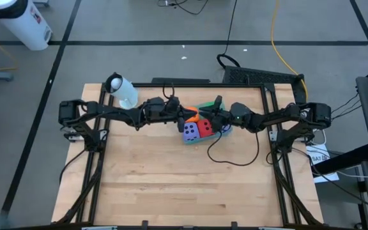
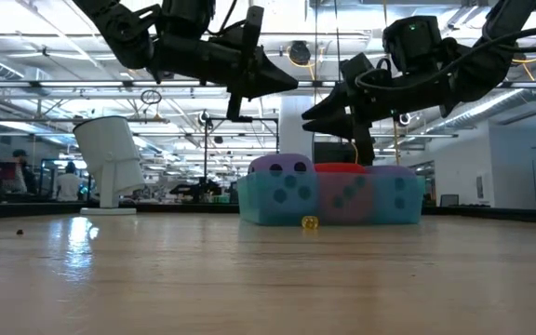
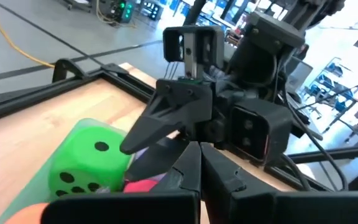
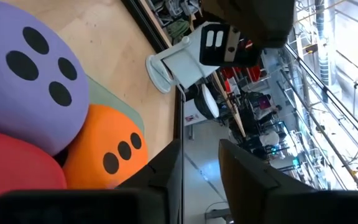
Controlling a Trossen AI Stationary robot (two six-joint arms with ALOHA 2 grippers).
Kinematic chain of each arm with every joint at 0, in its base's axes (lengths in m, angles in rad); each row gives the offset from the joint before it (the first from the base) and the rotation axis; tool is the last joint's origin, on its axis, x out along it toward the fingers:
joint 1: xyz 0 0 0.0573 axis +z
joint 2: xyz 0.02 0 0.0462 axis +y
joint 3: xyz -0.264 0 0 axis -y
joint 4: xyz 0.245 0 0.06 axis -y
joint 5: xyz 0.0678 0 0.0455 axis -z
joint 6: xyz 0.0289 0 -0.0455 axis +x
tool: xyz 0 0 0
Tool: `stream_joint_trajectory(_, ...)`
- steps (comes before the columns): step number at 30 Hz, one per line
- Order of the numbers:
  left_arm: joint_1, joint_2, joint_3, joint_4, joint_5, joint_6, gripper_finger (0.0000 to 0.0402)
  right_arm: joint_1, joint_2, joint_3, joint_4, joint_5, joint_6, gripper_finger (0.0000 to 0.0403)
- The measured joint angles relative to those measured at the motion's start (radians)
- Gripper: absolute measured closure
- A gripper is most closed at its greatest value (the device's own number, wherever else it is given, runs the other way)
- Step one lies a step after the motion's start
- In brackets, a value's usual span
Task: Pick & Place Dice
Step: Put the small yellow die into the blue bin
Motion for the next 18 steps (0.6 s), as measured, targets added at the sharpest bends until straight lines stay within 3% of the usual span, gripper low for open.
stream_joint_trajectory(18, 0.007, 0.000, 0.000, 0.010, -0.001, -0.003, 0.0398, 0.000, 0.000, 0.000, -0.041, -0.003, 0.052, 0.0197)
